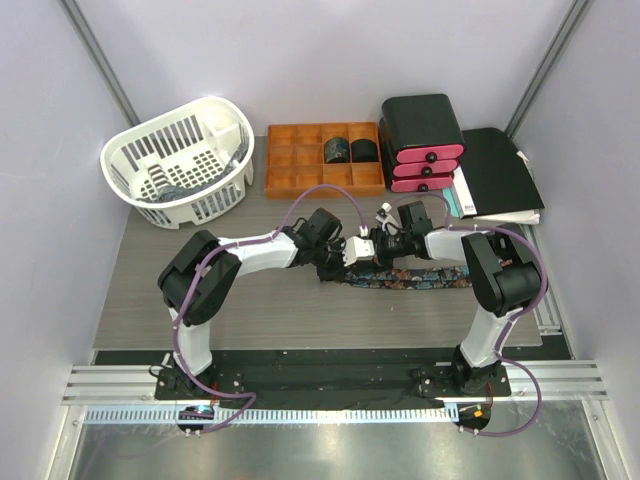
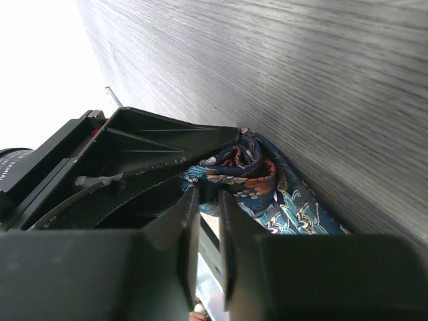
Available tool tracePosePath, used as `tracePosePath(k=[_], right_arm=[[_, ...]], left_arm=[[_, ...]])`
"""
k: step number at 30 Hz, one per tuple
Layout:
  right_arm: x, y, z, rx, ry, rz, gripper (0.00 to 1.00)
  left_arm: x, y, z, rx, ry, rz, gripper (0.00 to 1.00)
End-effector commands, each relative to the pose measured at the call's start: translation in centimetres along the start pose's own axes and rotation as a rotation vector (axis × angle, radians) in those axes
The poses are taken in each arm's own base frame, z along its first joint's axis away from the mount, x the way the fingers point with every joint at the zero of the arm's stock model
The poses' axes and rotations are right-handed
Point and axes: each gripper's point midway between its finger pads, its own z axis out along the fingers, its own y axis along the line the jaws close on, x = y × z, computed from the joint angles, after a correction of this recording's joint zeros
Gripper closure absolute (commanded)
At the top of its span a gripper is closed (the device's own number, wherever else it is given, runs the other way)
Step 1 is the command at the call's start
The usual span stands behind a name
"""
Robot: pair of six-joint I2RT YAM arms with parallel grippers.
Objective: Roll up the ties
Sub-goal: Roll the tie at the center of the board.
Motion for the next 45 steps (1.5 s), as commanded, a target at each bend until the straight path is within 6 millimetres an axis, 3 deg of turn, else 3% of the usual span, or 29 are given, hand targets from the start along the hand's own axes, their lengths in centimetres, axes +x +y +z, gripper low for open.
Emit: tracePosePath(k=[1, 7, 12, 14, 17, 22, 29, 32, 36, 39, 40, 45], right_arm=[[0.0, -1.0, 0.2, 0.038, -0.002, -0.008, 0.95], [0.0, -2.9, -1.4, 0.074, 0.000, 0.036, 0.99], [0.3, -4.6, -2.6, 0.096, 0.011, 0.042, 0.99], [0.7, -5.4, -2.6, 0.106, 0.022, 0.039, 0.99], [0.9, -6.5, -2.8, 0.121, 0.027, 0.054, 0.99], [1.1, -8.3, -3.4, 0.170, 0.030, 0.021, 0.99], [1.2, -10.0, -3.3, 0.224, 0.045, 0.034, 0.99], [1.0, -10.2, -2.7, 0.220, 0.044, 0.046, 0.99], [0.4, -10.1, -1.9, 0.207, 0.033, 0.045, 0.99], [0.1, -9.7, -1.0, 0.187, 0.029, 0.046, 0.99], [0.2, -9.6, -0.8, 0.185, 0.031, 0.048, 0.99], [-0.2, -8.4, 0.8, 0.124, -0.013, 0.063, 0.99]], left_arm=[[4.4, -1.3, 0.5, 0.028, 0.151, -0.062, 0.78], [4.4, -1.0, 0.4, 0.008, 0.147, -0.073, 0.74], [2.6, -0.6, -0.5, 0.004, 0.055, -0.127, 0.45], [1.1, -0.4, -1.3, -0.001, -0.004, -0.139, 0.39], [-0.5, -0.4, -2.1, -0.006, -0.069, -0.157, 0.34], [-1.7, -0.6, -2.7, -0.011, -0.131, -0.185, 0.29], [-3.4, -1.8, -2.1, 0.058, -0.232, -0.152, 0.14], [-4.3, -1.9, -1.2, 0.056, -0.279, -0.105, 0.11], [-4.6, -1.0, -0.2, 0.020, -0.323, -0.067, 0.12], [-4.7, -0.5, 0.4, 0.009, -0.323, -0.025, 0.18], [-4.6, -0.6, 0.8, 0.017, -0.315, -0.014, 0.27], [-2.7, -1.2, 1.4, 0.053, -0.219, 0.034, 0.49]])
